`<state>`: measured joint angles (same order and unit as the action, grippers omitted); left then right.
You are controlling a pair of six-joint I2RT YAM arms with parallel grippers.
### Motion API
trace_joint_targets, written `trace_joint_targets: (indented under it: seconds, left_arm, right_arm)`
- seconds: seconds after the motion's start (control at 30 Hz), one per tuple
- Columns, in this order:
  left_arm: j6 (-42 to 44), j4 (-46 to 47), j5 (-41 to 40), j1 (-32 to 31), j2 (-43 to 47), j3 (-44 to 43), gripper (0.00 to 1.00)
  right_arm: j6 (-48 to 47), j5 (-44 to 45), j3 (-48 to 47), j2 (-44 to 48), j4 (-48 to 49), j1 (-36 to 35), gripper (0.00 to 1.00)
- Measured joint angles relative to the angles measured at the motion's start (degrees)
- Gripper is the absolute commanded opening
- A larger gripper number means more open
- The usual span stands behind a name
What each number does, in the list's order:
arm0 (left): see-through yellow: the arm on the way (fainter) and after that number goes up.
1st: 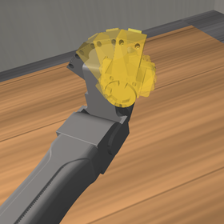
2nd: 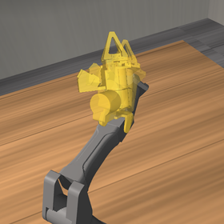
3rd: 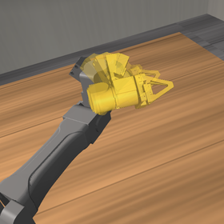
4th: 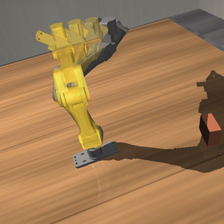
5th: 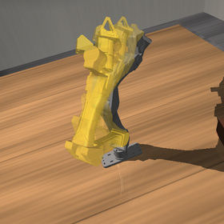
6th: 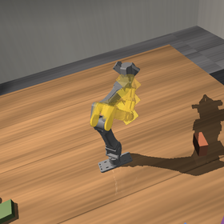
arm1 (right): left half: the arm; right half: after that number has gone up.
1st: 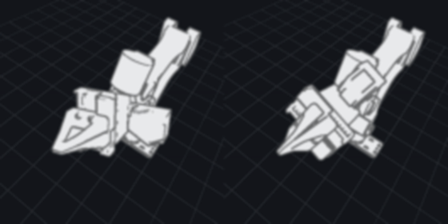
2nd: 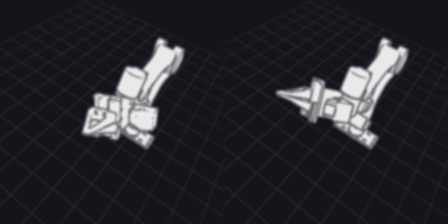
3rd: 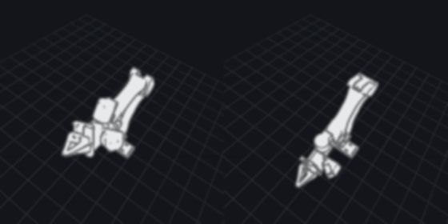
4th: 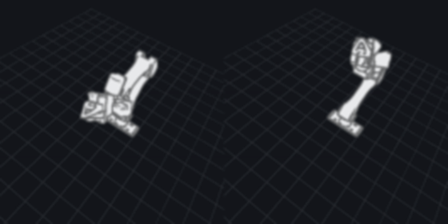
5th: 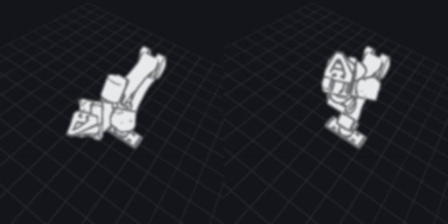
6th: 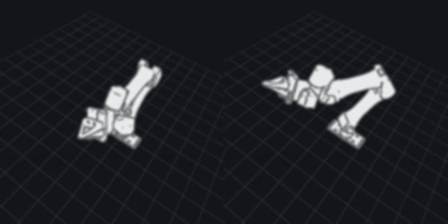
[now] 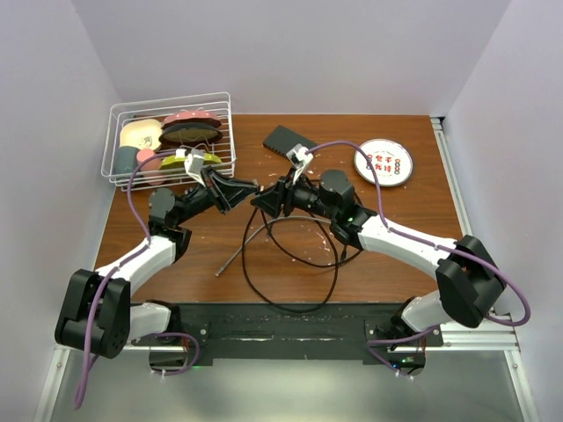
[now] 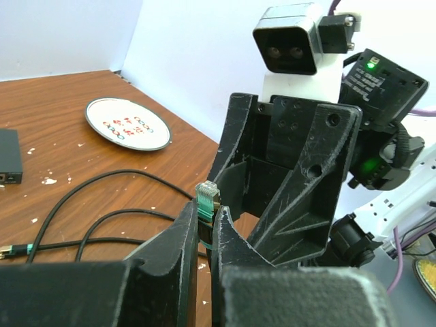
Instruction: Insert the plug into the switch port
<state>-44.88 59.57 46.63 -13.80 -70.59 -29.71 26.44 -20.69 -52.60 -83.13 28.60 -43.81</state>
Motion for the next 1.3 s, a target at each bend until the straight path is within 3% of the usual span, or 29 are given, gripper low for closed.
trace_joint_targets:
  seconds: [0.5, 0.63, 0.8, 0.97, 1.0, 1.03, 1.07, 1.1, 1.13, 1.17, 1.3]
  left_arm:
    - [-2.6, 3.9, 1.2, 0.0, 0.0, 0.8, 0.00]
    - [-2.6, 4.1, 1.4, 0.0, 0.0, 1.1, 0.00]
    - [-2.7, 4.5, 1.4, 0.0, 0.1, 1.2, 0.00]
    - [-2.8, 5.0, 1.4, 0.0, 0.1, 1.2, 0.00]
    - [-2.8, 5.2, 1.4, 0.0, 0.1, 1.2, 0.07]
    - [-2.8, 5.3, 1.4, 0.0, 0.1, 1.2, 0.23]
    - [-2.8, 5.3, 1.4, 0.0, 0.1, 1.2, 0.51]
    - [-2.7, 5.5, 1.4, 0.0, 0.1, 1.2, 0.61]
    - [-2.7, 5.7, 1.3, 0.0, 0.1, 1.2, 0.86]
    - [-2.9, 5.8, 1.3, 0.0, 0.1, 1.2, 1.00]
    - [-3.8, 4.7, -1.2, 0.1, 0.9, 1.6, 1.00]
  right_arm:
    - [2.8, -2.4, 2.3, 1.1, 4.7, 1.1, 0.36]
    - [3.6, -2.8, 3.0, 1.2, 6.0, 1.4, 0.26]
    - [5.0, -3.7, 3.1, 1.1, 7.1, 1.5, 0.04]
    - [6.0, -4.9, 3.1, 0.8, 8.3, 1.9, 0.00]
    - [6.1, -5.1, 3.1, 0.6, 8.7, 2.0, 0.00]
    - [6.2, -5.4, 3.1, 0.6, 8.8, 2.1, 0.00]
    - [6.2, -5.7, 3.2, 0.6, 8.9, 2.2, 0.00]
    - [6.2, -5.9, 3.2, 0.6, 9.0, 2.3, 0.00]
    - [6.3, -6.0, 3.2, 0.6, 9.1, 2.3, 0.00]
    - [6.2, -5.9, 3.2, 0.6, 9.2, 2.3, 0.00]
    - [5.7, -4.1, 3.2, 1.0, 7.4, 2.8, 0.00]
